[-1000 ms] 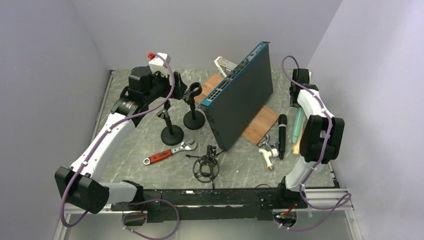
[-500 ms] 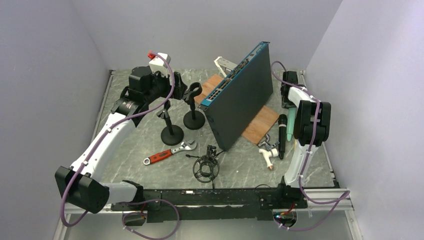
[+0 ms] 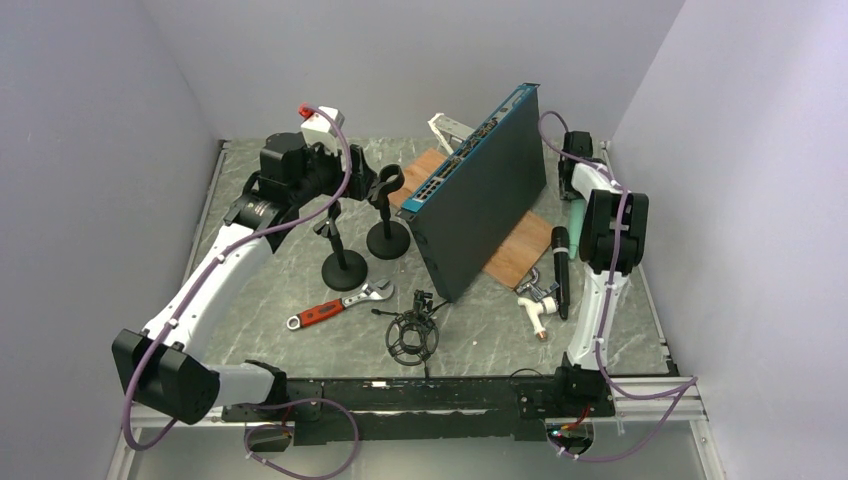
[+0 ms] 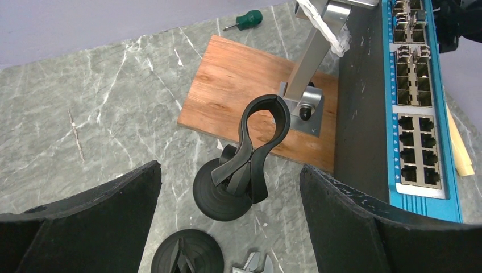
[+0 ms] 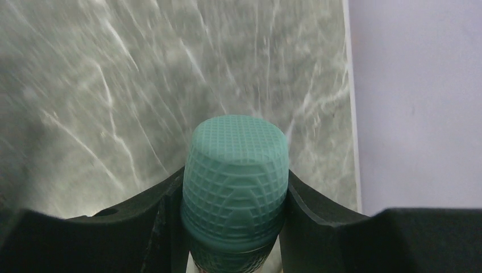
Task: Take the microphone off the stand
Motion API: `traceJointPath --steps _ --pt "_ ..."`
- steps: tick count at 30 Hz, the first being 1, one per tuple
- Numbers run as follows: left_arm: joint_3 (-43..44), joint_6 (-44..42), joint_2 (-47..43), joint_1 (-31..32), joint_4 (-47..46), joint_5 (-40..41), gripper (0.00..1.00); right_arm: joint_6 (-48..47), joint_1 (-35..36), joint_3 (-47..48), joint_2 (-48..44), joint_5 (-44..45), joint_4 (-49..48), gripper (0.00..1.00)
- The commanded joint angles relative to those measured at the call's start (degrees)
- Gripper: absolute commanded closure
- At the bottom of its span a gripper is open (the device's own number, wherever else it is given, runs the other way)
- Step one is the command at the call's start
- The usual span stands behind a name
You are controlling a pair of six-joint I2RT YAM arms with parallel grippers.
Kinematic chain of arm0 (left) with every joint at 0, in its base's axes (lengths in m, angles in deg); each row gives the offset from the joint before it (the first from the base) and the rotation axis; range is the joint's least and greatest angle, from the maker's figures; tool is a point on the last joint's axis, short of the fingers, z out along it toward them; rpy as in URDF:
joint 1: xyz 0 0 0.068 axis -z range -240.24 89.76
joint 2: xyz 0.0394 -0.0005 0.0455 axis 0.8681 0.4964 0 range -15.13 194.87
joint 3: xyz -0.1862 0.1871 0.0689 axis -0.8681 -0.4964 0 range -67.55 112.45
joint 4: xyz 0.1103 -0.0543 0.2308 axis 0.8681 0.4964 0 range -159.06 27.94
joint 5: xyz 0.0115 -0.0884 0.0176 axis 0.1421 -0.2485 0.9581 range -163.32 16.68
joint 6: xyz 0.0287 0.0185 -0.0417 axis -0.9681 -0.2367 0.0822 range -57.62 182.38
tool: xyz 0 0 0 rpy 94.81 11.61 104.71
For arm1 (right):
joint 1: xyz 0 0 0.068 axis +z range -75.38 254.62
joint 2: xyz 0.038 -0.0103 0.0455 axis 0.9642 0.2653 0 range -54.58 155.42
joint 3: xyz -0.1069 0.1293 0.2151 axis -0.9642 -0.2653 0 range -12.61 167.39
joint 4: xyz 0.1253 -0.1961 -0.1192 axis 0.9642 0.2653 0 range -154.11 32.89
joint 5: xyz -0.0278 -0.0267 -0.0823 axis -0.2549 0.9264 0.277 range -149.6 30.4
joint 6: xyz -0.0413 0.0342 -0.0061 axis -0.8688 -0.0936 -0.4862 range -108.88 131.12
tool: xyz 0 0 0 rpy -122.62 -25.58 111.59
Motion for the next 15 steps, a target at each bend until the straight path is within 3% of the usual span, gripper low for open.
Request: traceJointPath --steps 1,5,15 --pt "1.25 0.22 0.78 -0.19 -1.21 -1.66 0.06 1.39 0.16 7.13 3.91 -2.87 -1.15 0.86" --pt "0.90 0.12 0.68 -0.19 -1.55 -1.44 0.06 1.41 0.19 10.65 7.06 -3.35 -0.13 0.80" --pt "1.12 0.07 1.12 -0.20 -1.32 -1.77 0.06 0.57 0.11 11.01 8.29 -3.91 -0.88 0.49"
